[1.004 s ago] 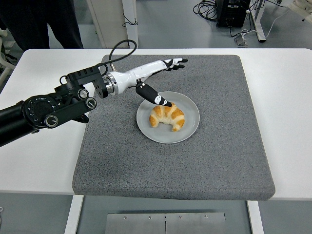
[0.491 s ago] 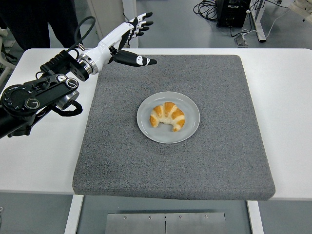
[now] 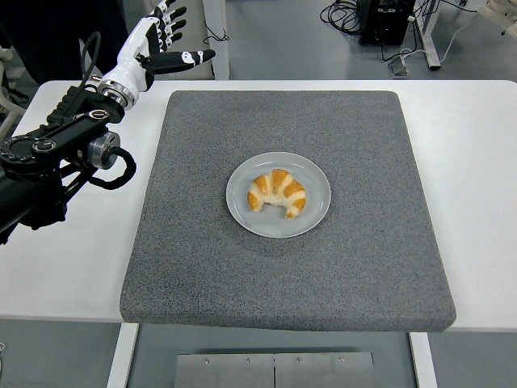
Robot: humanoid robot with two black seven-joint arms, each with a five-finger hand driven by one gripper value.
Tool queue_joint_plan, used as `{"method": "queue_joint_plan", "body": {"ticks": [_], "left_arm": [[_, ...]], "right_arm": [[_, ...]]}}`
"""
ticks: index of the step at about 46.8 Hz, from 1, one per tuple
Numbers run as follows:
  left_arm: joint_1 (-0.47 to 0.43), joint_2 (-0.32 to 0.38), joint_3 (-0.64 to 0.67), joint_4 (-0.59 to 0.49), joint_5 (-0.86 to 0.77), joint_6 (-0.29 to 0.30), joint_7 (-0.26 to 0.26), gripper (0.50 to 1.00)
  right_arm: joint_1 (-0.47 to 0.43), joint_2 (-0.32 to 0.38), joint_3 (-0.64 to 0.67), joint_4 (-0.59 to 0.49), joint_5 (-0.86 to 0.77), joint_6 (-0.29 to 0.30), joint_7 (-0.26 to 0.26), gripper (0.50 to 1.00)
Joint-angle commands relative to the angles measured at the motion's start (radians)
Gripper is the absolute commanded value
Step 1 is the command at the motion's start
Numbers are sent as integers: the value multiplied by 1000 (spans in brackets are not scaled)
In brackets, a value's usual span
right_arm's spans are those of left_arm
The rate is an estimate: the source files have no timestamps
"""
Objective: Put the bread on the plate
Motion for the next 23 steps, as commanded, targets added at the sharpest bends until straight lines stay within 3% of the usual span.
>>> {"method": "queue_joint_plan", "body": {"ticks": [1, 10, 23], "left_arm": [[10, -36, -48, 80, -16, -36, -2, 968], [25, -107, -141, 217, -81, -129, -27, 968], [54, -174, -218, 256, -220, -157, -33, 968]], "right_arm": [[0, 0, 0, 0, 0, -1, 0, 1000], [0, 0, -1, 0, 0, 1, 0, 1000], [0, 0, -1, 0, 0, 1, 0, 1000]]}}
